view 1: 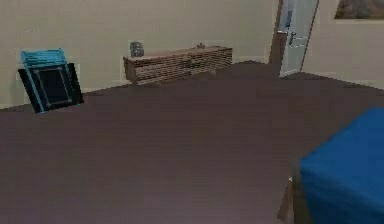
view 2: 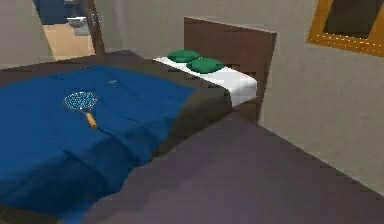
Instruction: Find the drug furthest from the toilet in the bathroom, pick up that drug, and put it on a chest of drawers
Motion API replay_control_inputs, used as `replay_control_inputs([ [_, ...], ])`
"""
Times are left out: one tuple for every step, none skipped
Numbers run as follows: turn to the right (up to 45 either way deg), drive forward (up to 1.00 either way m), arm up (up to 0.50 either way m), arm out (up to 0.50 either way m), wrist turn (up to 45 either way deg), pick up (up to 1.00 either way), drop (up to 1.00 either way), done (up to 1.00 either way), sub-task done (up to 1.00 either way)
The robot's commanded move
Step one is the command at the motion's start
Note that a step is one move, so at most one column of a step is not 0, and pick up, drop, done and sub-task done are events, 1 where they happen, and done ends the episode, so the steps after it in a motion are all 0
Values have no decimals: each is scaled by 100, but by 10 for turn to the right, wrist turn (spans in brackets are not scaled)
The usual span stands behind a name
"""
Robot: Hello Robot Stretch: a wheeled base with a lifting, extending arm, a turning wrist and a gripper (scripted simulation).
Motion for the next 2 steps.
replay_control_inputs([
  [30, 0, 0, 0, 0, 0, 0, 0, 0],
  [0, 85, 0, 0, 0, 0, 0, 0, 0],
])
